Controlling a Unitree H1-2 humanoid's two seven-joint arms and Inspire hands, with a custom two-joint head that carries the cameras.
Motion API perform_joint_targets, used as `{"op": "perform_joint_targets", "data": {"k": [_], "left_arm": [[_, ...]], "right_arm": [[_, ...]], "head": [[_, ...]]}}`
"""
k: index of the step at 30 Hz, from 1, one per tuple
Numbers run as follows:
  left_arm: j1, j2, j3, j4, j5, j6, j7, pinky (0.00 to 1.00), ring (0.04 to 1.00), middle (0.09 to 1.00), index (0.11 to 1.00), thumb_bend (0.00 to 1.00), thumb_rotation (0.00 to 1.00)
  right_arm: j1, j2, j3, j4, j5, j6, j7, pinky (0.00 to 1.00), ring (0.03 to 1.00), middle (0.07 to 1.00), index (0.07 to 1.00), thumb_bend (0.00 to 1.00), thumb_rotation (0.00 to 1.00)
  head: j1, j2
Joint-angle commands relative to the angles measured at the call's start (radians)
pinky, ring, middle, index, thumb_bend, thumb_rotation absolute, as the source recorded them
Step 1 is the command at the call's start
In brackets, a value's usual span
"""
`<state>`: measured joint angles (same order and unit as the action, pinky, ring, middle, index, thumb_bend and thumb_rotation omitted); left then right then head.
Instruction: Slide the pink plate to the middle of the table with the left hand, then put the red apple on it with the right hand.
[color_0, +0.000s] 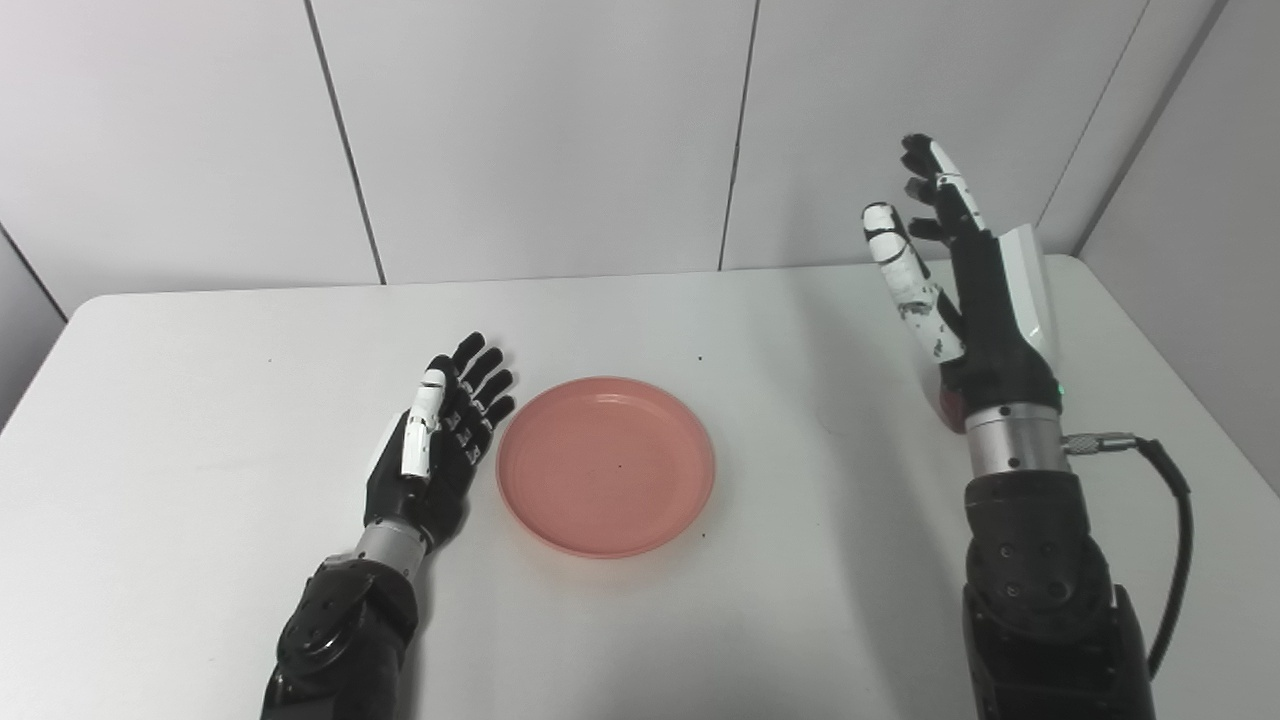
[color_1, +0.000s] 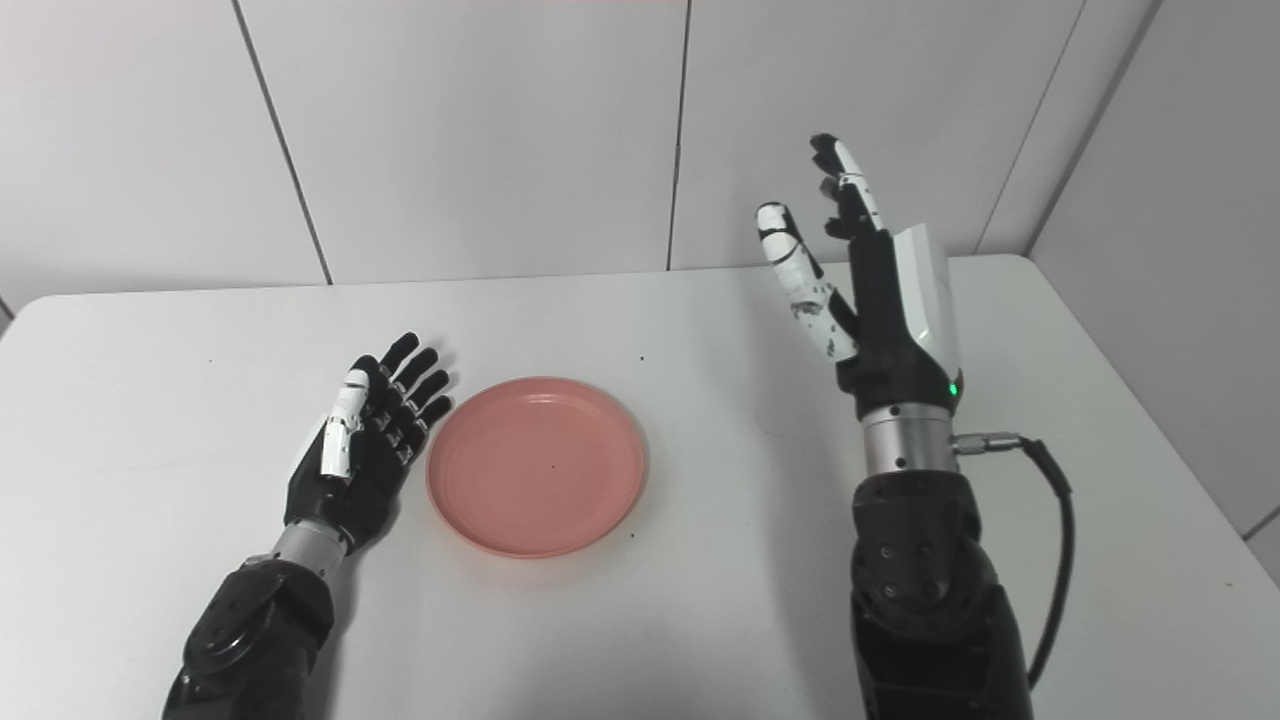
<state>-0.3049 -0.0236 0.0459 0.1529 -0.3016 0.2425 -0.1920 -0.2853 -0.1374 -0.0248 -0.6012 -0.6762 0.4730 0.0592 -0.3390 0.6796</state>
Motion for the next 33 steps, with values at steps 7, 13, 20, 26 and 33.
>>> {"op": "perform_joint_targets", "data": {"k": [7,13,20,26,33], "left_arm": [[0.004,0.02,0.01,0.046,-0.022,-0.009,-0.025,0.97,0.953,0.96,0.943,0.39,1.0],[0.003,0.021,0.01,0.041,-0.022,-0.001,-0.024,0.96,0.95,0.954,0.939,0.37,1.0],[0.003,0.029,0.009,0.053,-0.023,-0.011,-0.033,0.95,0.948,0.957,0.943,0.37,1.0],[-0.001,0.039,0.017,0.074,-0.031,-0.028,-0.053,0.96,0.952,0.96,0.941,0.38,1.0],[-0.003,0.044,0.02,0.077,-0.032,-0.026,-0.06,0.98,0.962,0.965,0.949,0.38,1.0]], "right_arm": [[-0.005,-0.043,-0.083,-0.019,-0.196,-0.015,-0.025,0.81,0.893,0.926,0.953,0.85,0.79],[0.025,-0.079,-0.136,0.043,-0.203,-0.045,-0.077,0.77,0.861,0.94,0.994,0.94,0.68],[0.068,-0.125,-0.157,0.149,-0.184,-0.108,-0.169,0.76,0.903,0.97,0.999,0.97,0.59],[0.082,-0.147,-0.173,0.219,-0.189,-0.098,-0.209,0.79,0.921,0.968,0.993,1.0,0.58],[0.083,-0.167,-0.178,0.3,-0.162,-0.088,-0.216,0.81,0.934,0.978,0.993,1.0,0.6]], "head": [[-0.033,-0.001],[-0.041,-0.001],[-0.054,0.0],[-0.081,0.001],[-0.084,0.002]]}}
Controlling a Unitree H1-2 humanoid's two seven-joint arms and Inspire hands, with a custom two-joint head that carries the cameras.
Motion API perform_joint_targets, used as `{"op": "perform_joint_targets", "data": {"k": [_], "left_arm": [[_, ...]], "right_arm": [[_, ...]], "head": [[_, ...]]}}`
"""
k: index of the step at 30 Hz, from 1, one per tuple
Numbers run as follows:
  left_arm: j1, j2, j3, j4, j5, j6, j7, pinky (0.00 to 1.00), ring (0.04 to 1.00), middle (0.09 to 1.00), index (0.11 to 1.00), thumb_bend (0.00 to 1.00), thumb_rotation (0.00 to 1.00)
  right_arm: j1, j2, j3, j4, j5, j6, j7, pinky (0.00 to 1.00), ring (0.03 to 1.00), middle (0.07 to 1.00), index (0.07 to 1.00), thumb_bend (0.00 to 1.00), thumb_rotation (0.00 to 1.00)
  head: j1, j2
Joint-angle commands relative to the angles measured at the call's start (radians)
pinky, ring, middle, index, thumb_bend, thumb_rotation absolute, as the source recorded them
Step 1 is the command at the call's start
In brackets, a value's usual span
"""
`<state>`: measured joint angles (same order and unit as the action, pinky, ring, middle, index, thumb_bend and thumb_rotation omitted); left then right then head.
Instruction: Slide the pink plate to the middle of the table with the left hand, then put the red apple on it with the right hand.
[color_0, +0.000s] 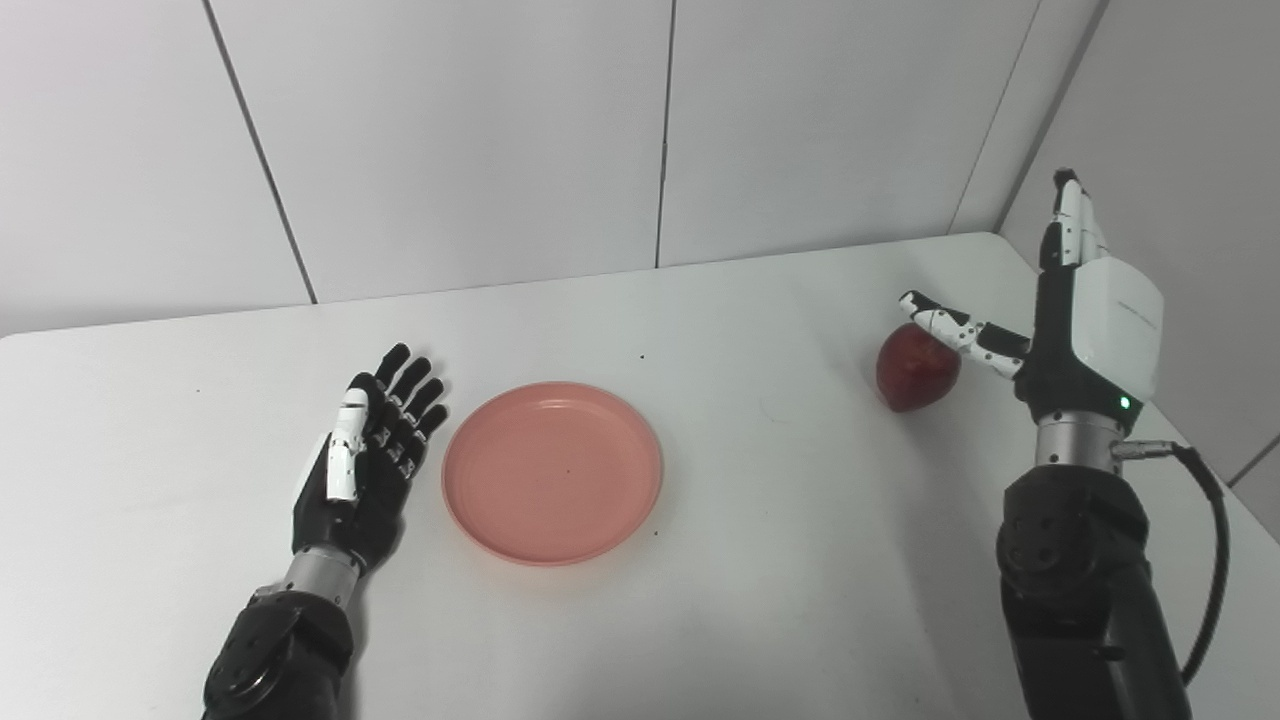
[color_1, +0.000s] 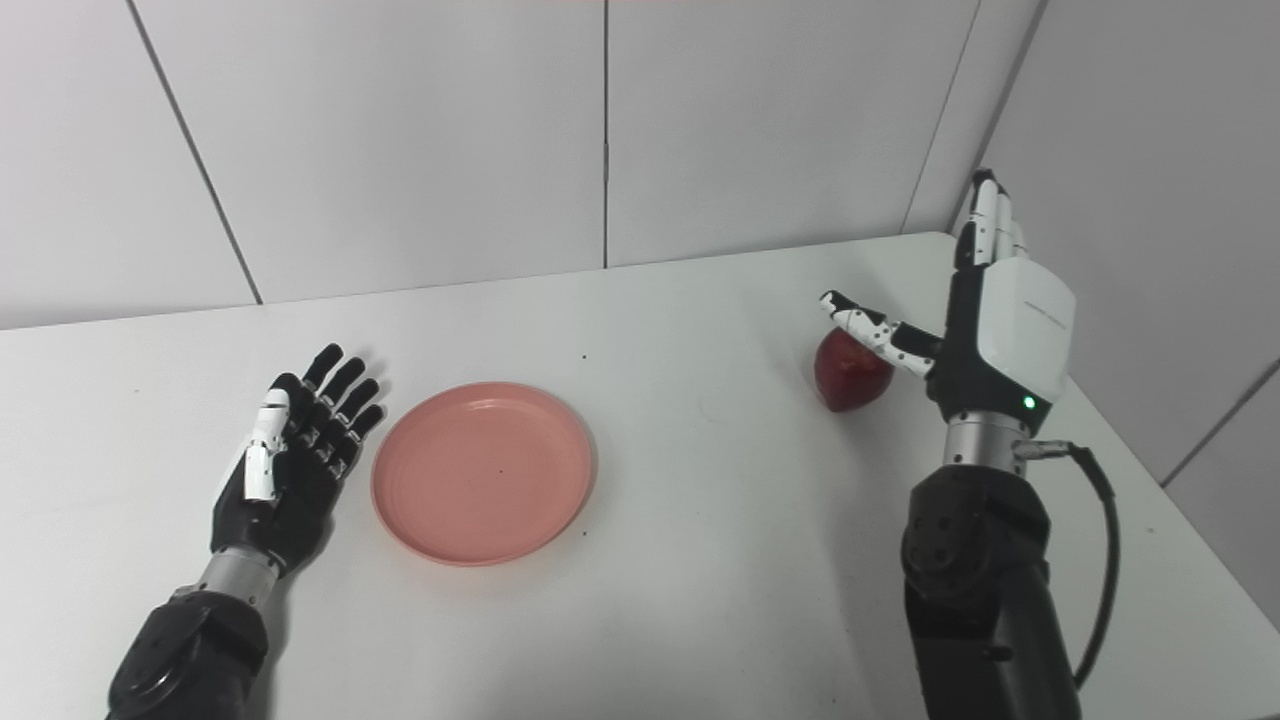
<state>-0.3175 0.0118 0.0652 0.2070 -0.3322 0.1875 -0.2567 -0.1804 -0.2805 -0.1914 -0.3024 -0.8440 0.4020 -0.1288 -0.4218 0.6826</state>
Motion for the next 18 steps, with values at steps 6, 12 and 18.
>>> {"op": "perform_joint_targets", "data": {"k": [6,12,18], "left_arm": [[0.011,0.01,0.001,0.024,-0.001,0.028,0.004,0.97,0.96,0.965,0.949,0.38,1.0],[0.012,0.012,0.0,0.02,0.001,0.032,0.004,0.97,0.962,0.966,0.949,0.38,1.0],[0.015,0.014,0.002,0.016,-0.004,0.034,0.001,0.98,0.962,0.966,0.95,0.38,1.0]], "right_arm": [[-0.038,-0.029,-0.007,0.082,0.025,-0.001,-0.029,0.8,0.924,0.962,0.989,1.0,0.62],[-0.057,-0.042,0.004,0.155,0.06,-0.009,-0.03,0.8,0.919,0.954,0.981,1.0,0.62],[-0.071,-0.05,0.023,0.189,0.086,0.0,-0.021,0.78,0.912,0.957,0.986,1.0,0.63]], "head": [[-0.001,0.001],[-0.003,0.006],[-0.004,0.01]]}}
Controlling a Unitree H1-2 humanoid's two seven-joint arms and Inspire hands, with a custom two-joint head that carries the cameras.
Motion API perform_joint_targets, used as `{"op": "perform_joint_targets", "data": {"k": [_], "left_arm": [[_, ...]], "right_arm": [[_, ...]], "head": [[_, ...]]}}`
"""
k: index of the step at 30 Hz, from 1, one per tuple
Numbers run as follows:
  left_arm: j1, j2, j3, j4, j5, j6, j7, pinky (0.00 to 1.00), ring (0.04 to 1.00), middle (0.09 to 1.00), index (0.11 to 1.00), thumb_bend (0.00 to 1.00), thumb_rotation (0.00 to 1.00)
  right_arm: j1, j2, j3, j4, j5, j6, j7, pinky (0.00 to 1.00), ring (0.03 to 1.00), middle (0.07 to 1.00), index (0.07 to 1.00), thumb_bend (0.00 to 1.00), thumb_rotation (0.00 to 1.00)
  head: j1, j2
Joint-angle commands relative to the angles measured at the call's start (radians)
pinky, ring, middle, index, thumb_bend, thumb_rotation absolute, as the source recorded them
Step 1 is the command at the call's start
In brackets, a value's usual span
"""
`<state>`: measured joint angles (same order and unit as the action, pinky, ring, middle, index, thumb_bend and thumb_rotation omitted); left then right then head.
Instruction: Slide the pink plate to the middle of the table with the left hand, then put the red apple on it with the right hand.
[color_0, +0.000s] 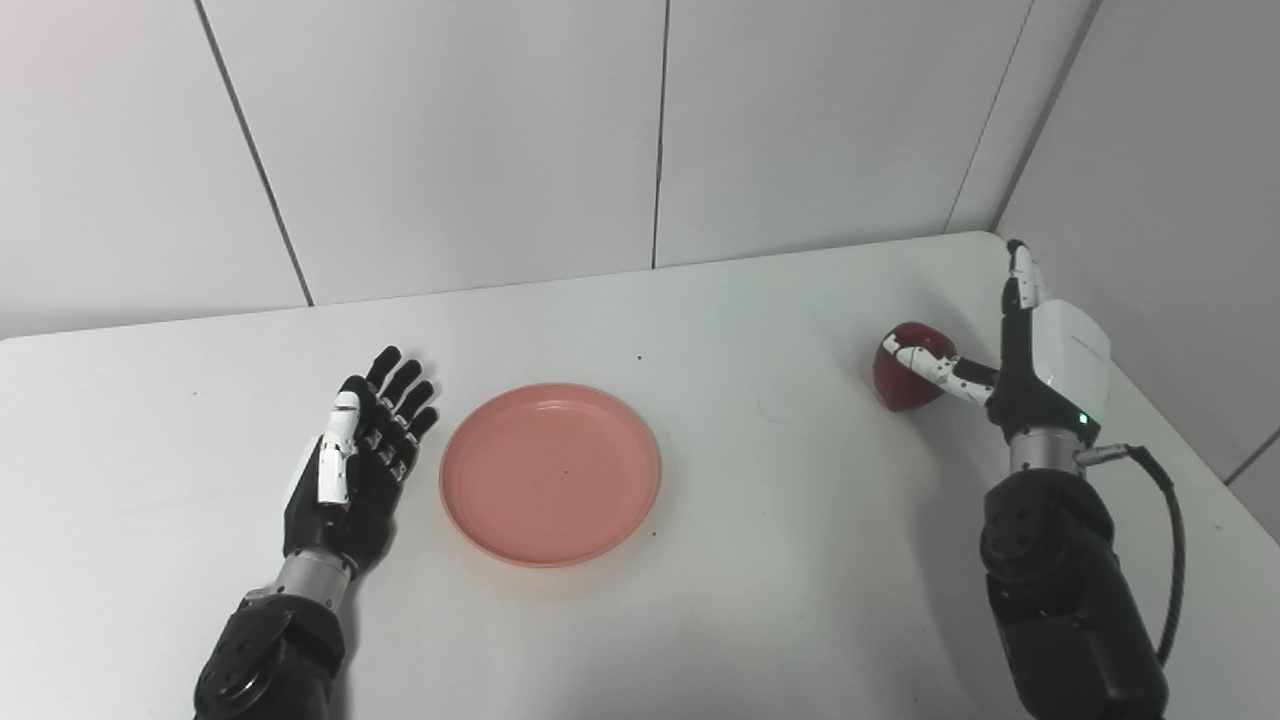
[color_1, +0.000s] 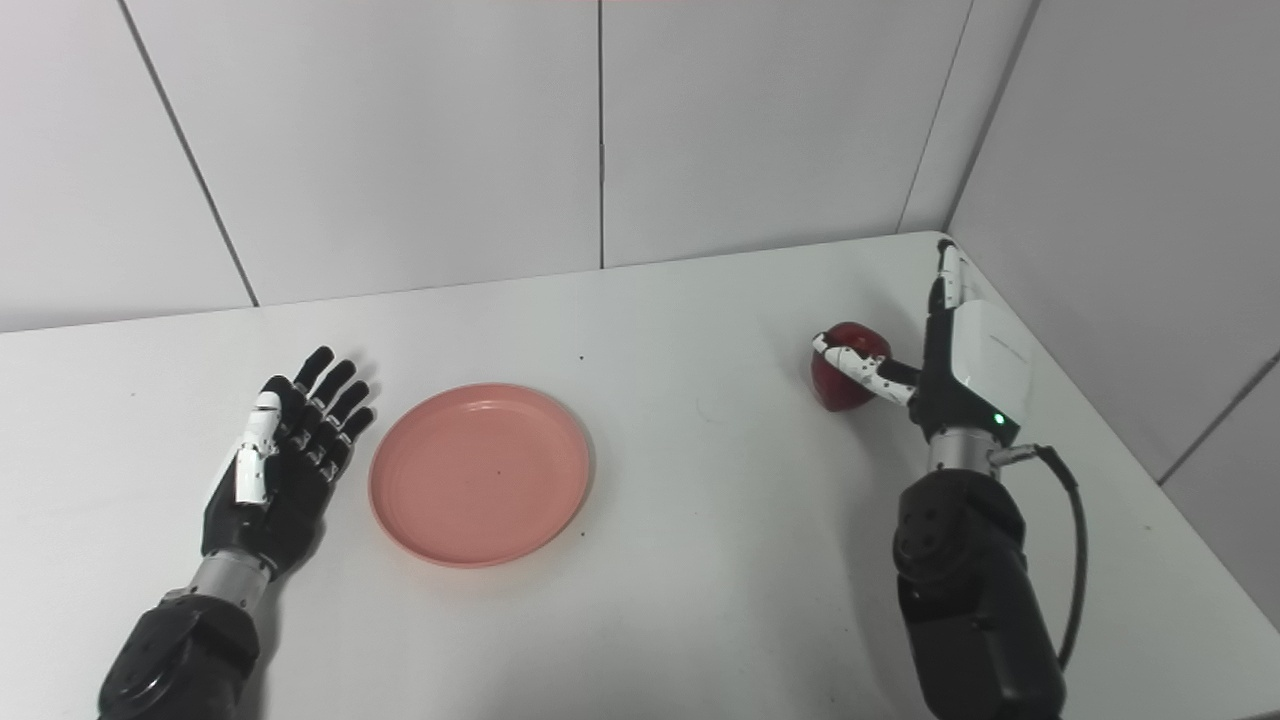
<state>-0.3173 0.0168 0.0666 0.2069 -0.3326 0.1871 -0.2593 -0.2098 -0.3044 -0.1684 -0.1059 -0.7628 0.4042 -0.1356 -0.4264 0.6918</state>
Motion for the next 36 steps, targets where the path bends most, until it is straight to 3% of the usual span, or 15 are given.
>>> {"op": "perform_joint_targets", "data": {"k": [1,9,36], "left_arm": [[0.015,0.009,0.001,0.016,-0.005,0.035,0.004,0.98,0.961,0.966,0.949,0.38,1.0],[0.016,0.012,-0.002,0.017,-0.008,0.034,0.001,0.98,0.964,0.968,0.949,0.38,1.0],[0.023,0.017,-0.006,-0.002,-0.004,0.047,0.007,0.97,0.957,0.963,0.946,0.38,1.0]], "right_arm": [[-0.044,-0.026,0.002,-0.005,0.01,-0.001,-0.014,0.77,0.91,0.956,0.987,1.0,0.63],[-0.064,-0.04,0.016,0.036,0.089,-0.028,-0.012,0.8,0.914,0.952,0.979,1.0,0.61],[-0.104,-0.064,0.067,0.057,0.129,0.062,0.066,0.77,0.874,0.914,0.926,1.0,0.47]], "head": [[0.0,0.001],[0.001,0.006],[0.0,0.016]]}}
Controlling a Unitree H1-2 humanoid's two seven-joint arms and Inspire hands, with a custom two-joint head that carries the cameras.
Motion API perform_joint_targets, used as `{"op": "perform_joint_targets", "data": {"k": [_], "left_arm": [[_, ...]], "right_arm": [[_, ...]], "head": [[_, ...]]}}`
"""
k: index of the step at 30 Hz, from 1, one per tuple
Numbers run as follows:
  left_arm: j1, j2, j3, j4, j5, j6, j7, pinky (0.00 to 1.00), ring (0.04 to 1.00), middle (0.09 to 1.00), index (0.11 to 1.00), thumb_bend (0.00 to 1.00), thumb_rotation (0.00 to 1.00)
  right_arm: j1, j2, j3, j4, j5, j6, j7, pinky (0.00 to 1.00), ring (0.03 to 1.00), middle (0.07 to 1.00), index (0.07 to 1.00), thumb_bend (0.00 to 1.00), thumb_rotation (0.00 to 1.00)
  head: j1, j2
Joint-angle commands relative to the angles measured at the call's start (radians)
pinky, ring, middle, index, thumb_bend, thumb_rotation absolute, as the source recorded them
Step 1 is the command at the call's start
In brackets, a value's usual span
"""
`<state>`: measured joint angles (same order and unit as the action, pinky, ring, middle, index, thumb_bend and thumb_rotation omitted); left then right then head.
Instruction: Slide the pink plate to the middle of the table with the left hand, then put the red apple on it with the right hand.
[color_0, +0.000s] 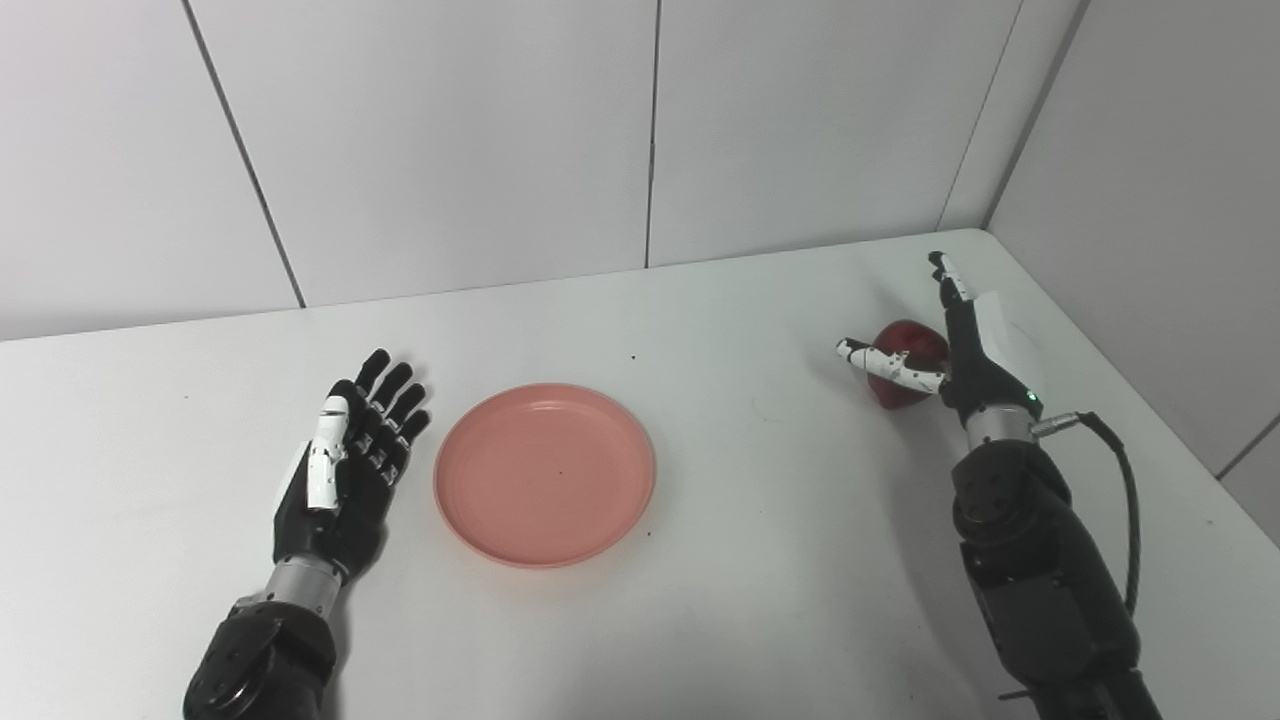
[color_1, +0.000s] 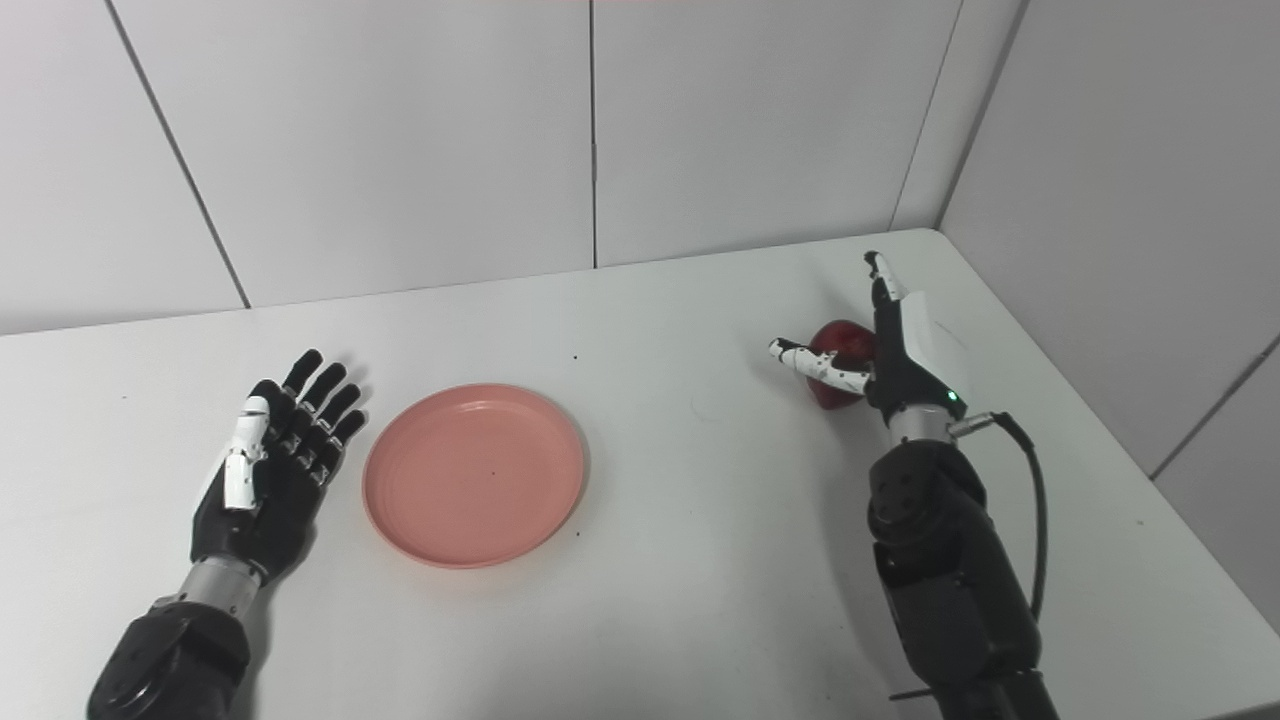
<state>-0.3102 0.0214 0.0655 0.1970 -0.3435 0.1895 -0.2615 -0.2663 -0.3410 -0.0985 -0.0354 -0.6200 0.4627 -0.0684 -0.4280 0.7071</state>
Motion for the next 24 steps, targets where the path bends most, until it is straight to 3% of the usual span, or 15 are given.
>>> {"op": "perform_joint_targets", "data": {"k": [1,15,17,19,22,23,24], "left_arm": [[0.016,0.012,-0.005,0.007,0.007,0.045,0.01,0.97,0.957,0.963,0.946,0.38,1.0],[0.015,0.011,-0.002,0.007,0.004,0.051,0.011,0.97,0.955,0.961,0.945,0.38,1.0],[0.014,0.011,-0.002,0.009,0.004,0.05,0.01,0.97,0.957,0.963,0.948,0.38,1.0],[0.015,0.011,-0.002,0.007,0.005,0.05,0.01,0.97,0.956,0.962,0.948,0.38,1.0],[0.016,0.013,-0.004,0.004,0.006,0.05,0.008,0.97,0.954,0.96,0.946,0.38,1.0],[0.016,0.014,-0.003,0.006,0.005,0.049,0.006,0.97,0.955,0.962,0.946,0.38,1.0],[0.015,0.014,-0.003,0.006,0.005,0.048,0.006,0.97,0.956,0.963,0.947,0.38,1.0]], "right_arm": [[-0.047,-0.029,-0.002,-0.012,-0.015,0.005,0.001,0.77,0.876,0.916,0.926,1.0,0.46],[-0.055,-0.009,-0.04,-0.01,-0.093,0.007,0.07,0.72,0.842,0.891,0.9,1.0,0.34],[-0.057,-0.007,-0.041,-0.006,-0.092,0.007,0.066,0.64,0.774,0.828,0.894,1.0,0.32],[-0.058,-0.007,-0.042,-0.001,-0.095,0.007,0.064,0.5,0.626,0.686,0.891,1.0,0.31],[-0.062,0.0,-0.052,0.008,-0.119,0.007,0.077,0.41,0.528,0.589,0.885,1.0,0.32],[-0.063,0.002,-0.054,0.012,-0.128,0.007,0.08,0.33,0.43,0.494,0.877,1.0,0.32],[-0.064,0.004,-0.057,0.013,-0.137,0.007,0.086,0.29,0.396,0.464,0.869,1.0,0.31]], "head": [[0.002,0.001],[0.006,0.004],[0.006,0.004],[0.008,0.007],[0.008,0.007],[0.008,0.007],[0.01,0.009]]}}
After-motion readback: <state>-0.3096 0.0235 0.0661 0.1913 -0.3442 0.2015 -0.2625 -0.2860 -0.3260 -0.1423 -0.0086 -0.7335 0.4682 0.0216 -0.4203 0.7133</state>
